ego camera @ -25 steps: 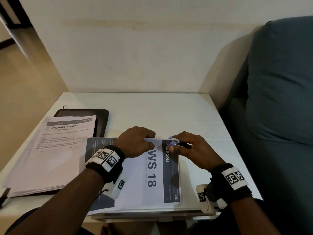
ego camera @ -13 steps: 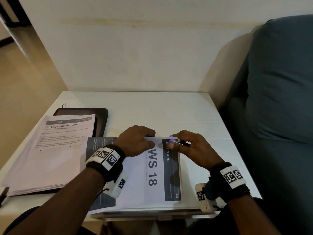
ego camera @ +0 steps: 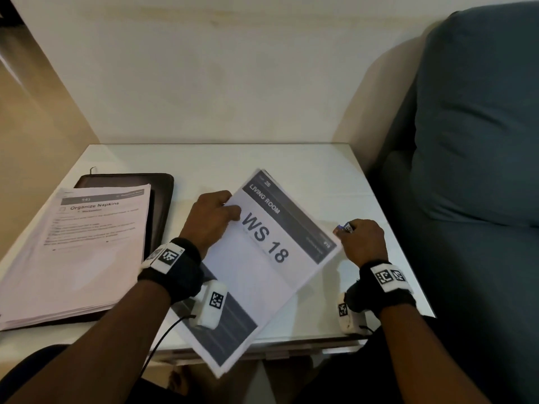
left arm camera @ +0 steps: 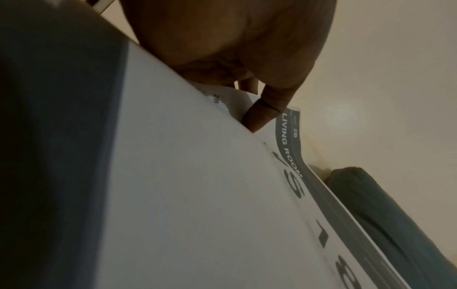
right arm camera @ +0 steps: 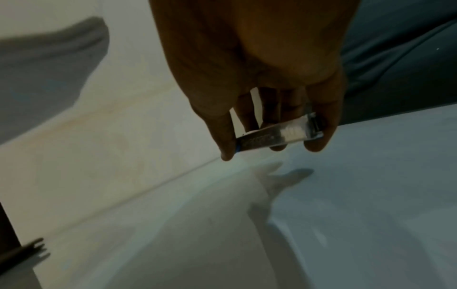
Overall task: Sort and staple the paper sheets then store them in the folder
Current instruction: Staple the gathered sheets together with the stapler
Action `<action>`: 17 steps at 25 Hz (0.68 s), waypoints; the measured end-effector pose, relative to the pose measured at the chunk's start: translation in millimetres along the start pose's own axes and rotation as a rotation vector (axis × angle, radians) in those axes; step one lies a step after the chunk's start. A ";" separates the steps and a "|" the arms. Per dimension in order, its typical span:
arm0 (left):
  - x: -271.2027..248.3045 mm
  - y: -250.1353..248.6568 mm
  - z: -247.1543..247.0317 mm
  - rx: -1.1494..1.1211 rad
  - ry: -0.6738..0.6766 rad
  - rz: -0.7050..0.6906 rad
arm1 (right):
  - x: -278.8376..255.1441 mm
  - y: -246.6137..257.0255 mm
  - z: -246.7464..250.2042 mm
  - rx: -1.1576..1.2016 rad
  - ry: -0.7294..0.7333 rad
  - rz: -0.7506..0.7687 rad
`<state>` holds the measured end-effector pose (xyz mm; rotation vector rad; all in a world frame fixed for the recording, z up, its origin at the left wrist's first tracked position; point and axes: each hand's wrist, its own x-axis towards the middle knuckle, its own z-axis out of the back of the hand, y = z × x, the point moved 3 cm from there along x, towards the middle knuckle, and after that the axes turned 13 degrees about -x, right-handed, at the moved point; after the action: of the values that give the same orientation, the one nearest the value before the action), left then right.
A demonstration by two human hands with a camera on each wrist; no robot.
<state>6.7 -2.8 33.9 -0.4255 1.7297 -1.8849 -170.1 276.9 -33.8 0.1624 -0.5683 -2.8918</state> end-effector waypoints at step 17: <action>-22.1 2.6 12.2 -0.414 -0.213 0.160 | -25.9 19.0 8.8 -0.147 0.052 -0.152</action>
<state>31.8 0.1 35.7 -0.5989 1.9397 -1.3161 -143.0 268.2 -16.6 0.2699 -0.3466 -3.0512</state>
